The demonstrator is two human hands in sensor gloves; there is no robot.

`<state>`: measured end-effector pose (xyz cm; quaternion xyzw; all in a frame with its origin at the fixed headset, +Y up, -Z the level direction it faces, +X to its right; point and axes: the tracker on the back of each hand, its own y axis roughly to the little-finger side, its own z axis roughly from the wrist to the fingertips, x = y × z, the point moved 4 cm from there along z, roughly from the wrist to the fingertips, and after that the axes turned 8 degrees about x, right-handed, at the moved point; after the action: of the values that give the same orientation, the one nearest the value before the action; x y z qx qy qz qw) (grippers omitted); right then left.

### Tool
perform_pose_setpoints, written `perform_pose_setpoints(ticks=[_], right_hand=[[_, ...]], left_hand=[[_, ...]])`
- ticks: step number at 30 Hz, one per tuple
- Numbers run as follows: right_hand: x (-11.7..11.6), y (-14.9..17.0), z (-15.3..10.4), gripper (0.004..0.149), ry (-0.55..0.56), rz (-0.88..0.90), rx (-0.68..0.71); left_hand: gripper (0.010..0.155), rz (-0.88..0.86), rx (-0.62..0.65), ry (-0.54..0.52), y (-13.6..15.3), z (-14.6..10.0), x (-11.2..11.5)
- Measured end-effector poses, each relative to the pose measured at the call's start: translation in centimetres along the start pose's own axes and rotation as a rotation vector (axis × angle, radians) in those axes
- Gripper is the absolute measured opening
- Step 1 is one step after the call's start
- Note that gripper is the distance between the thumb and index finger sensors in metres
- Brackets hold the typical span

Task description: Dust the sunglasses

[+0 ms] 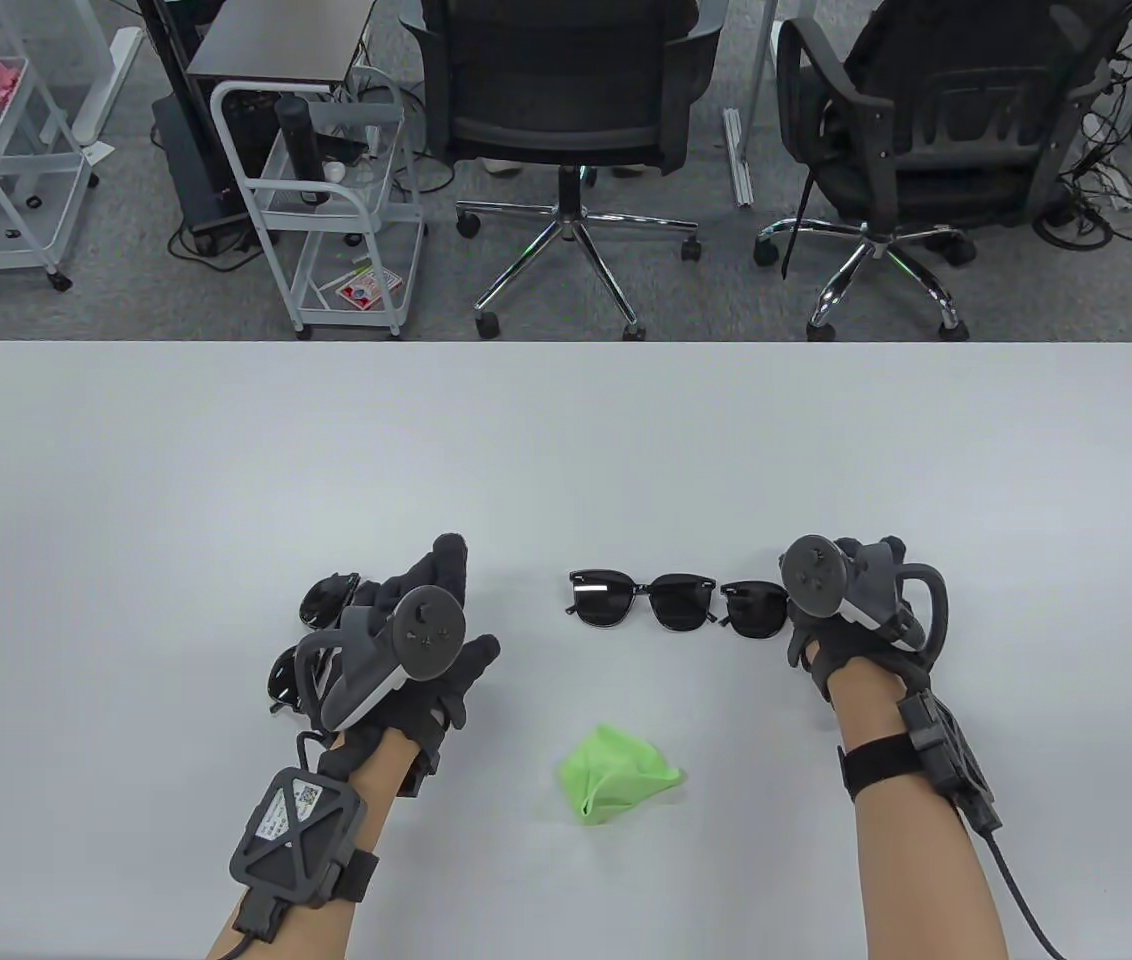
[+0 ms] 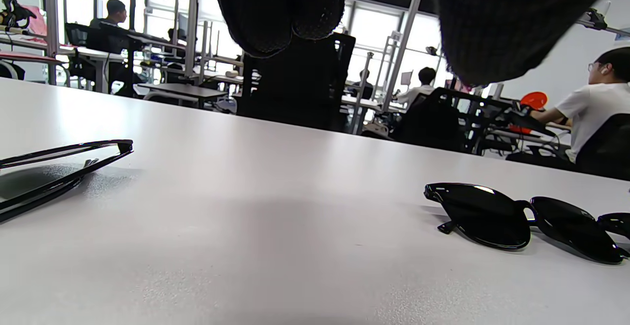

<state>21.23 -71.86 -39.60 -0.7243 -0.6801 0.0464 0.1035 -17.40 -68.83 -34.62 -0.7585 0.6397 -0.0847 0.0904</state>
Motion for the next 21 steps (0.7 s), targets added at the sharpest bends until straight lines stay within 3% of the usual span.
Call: perform_pose_setpoints(ticks=[3, 7, 9, 13, 16, 21], right_hand=[[2.9, -1.1, -1.2, 0.058, 0.079, 0.080, 0.019], [4.9, -3.0, -2.7, 0.072, 0.087, 0.274, 0.035], [4.9, -4.3, -3.4, 0.080, 0.070, 0.345, 0.063], [3.7, -6.0, -4.6, 0.083, 0.060, 0.318, 0.119], [1.9, -5.8, -4.8, 0.085, -0.014, 0.390, 0.115], [1.5, -5.4, -4.8, 0.085, -0.013, 0.438, 0.119]], left_hand=[[0.098, -0.005, -0.003, 0.018, 0.2, 0.3, 0.4], [0.098, 0.009, -0.007, 0.031, 0.3, 0.6, 0.6], [0.098, 0.008, -0.009, 0.034, 0.3, 0.6, 0.7], [0.098, 0.012, -0.020, 0.040, 0.6, 0.5, 0.7], [0.097, 0.018, -0.033, 0.040, 0.9, 0.5, 0.6], [0.089, 0.012, -0.061, 0.025, 1.9, 0.8, -0.5]])
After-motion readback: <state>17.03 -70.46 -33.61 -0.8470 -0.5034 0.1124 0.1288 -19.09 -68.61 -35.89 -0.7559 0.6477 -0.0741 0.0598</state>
